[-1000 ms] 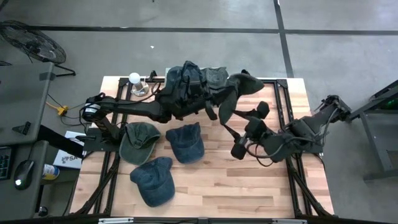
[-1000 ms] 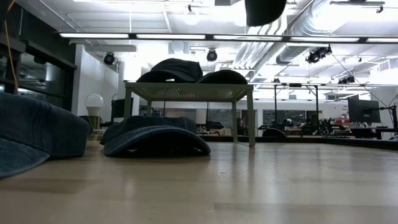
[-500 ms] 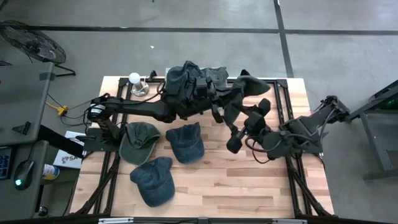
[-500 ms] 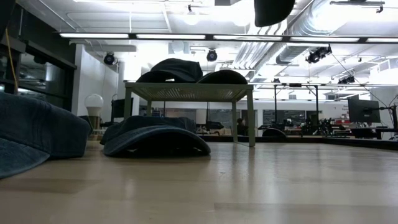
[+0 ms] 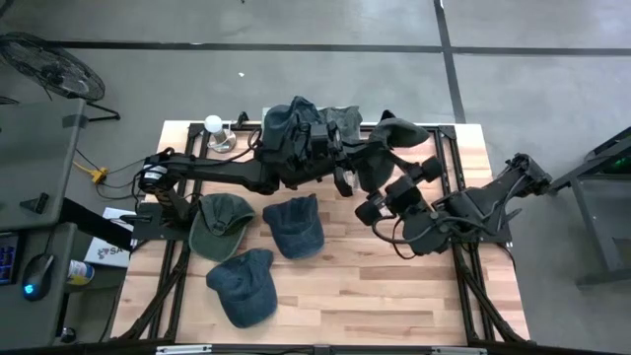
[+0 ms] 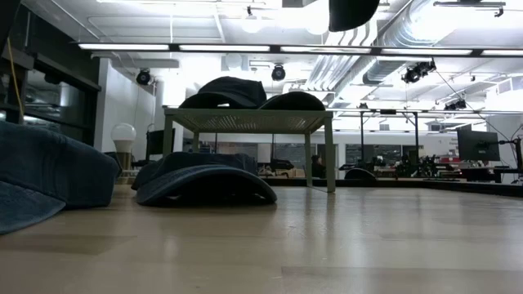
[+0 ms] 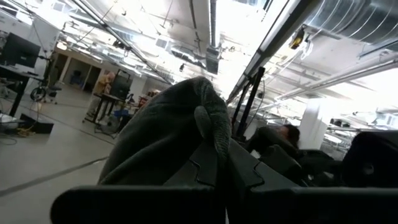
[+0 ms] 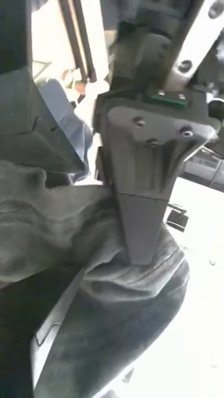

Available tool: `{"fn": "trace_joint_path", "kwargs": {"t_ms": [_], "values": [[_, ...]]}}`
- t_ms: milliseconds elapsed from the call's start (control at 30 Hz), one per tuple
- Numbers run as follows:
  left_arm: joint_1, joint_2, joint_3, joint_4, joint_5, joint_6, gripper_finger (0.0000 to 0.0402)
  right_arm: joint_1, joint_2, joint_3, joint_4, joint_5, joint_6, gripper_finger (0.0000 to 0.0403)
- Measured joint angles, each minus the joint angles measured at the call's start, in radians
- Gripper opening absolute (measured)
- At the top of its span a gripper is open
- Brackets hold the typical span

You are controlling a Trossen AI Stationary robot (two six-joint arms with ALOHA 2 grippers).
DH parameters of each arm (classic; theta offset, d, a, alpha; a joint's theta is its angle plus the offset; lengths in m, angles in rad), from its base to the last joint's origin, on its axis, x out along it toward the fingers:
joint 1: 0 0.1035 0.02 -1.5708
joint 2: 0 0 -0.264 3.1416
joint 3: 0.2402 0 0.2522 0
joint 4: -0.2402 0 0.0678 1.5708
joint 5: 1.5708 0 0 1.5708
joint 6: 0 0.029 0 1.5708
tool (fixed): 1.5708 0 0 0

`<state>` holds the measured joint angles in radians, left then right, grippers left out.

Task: Pick & Place hat
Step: Stack the right gray cap on the gray cap on the shelf

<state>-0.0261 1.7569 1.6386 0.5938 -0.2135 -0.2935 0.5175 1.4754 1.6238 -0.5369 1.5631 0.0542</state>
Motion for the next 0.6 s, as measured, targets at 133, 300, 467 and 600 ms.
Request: {"fn": "trace_joint_path", "kwargs": {"t_ms": [133,300,467,600], "values": [[0.000,0.000,0.000,0.018,0.018,-0.005,0.0000,0.003,0.000,0.000,0.012,0.009,-0.033,0.0245],[0.000,0.000,0.000,0.027,0.031,-0.025,0.0000,-0.022,0.000,-0.002,0.011,0.008,-0.033,0.0245],[0.000,0.000,0.000,0.034,0.044,-0.026,0.0000,-0.035,-0.004,-0.002,0.011,-0.046,-0.014,0.0234],[0.000,0.000,0.000,0.043,0.047,-0.026,0.0000,-0.035,-0.006,-0.002,0.011,-0.089,0.038,0.0193]]}}
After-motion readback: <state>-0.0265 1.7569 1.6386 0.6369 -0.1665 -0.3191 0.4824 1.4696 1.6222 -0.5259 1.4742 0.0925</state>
